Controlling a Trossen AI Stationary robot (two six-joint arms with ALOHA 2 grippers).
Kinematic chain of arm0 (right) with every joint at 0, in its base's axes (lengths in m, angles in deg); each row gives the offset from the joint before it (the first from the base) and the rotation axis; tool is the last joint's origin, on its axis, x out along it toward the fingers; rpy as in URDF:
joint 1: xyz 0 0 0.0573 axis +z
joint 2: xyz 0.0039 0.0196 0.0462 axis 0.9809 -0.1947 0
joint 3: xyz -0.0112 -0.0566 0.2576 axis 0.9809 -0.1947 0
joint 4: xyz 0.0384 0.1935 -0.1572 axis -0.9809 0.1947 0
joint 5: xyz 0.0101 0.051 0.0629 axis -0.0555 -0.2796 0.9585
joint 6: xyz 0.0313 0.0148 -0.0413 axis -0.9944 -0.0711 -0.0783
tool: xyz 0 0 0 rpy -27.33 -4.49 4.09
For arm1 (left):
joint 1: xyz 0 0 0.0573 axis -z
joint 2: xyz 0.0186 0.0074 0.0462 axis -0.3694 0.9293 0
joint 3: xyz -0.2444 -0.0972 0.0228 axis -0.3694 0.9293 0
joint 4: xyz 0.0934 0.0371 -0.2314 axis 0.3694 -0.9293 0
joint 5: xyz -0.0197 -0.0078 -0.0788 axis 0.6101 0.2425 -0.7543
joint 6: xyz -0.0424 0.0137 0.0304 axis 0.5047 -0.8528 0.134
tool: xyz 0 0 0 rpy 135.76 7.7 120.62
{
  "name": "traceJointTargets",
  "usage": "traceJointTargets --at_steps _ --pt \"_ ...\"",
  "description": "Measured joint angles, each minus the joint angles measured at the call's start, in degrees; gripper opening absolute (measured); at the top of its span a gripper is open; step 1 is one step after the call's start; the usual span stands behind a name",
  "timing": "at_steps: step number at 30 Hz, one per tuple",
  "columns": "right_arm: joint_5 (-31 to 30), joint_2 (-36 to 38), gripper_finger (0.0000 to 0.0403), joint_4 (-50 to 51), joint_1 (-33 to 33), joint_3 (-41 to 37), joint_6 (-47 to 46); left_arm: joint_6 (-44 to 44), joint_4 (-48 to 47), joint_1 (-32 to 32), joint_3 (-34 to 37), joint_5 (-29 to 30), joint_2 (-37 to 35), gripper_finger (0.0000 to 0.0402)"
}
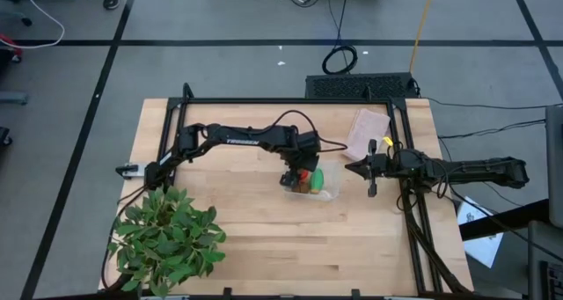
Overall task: Pick and placing Produce into tupperware
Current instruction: Put the red tomato into the transparent bin, then return to Home Position
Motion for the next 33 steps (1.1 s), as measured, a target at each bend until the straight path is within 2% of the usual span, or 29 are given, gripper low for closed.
traceJointTargets --at_steps 4,9,19,25,33 --pt "0.0 0.0 0.0 0.1 0.0 0.0 0.0 0.0 -1.4 0.0 -1.4 -0.5 0.0 0.0271" --pt "0.0 0.0 0.0 0.1 0.0 0.0 0.0 1.3 -2.8 0.0 -1.5 -3.9 -0.1 0.0271" --pt "0.0 0.0 0.0 0.0 0.0 0.0 0.0 1.8 -1.8 0.1 -0.7 -6.9 -0.1 0.0272" --pt "0.0 0.0 0.0 0.0 0.0 0.0 0.0 1.9 -1.7 0.1 -0.7 -6.2 -0.1 0.0273" --pt "0.0 0.0 0.0 0.1 0.0 0.0 0.0 2.2 -1.4 0.1 -0.7 -4.9 -0.1 0.032"
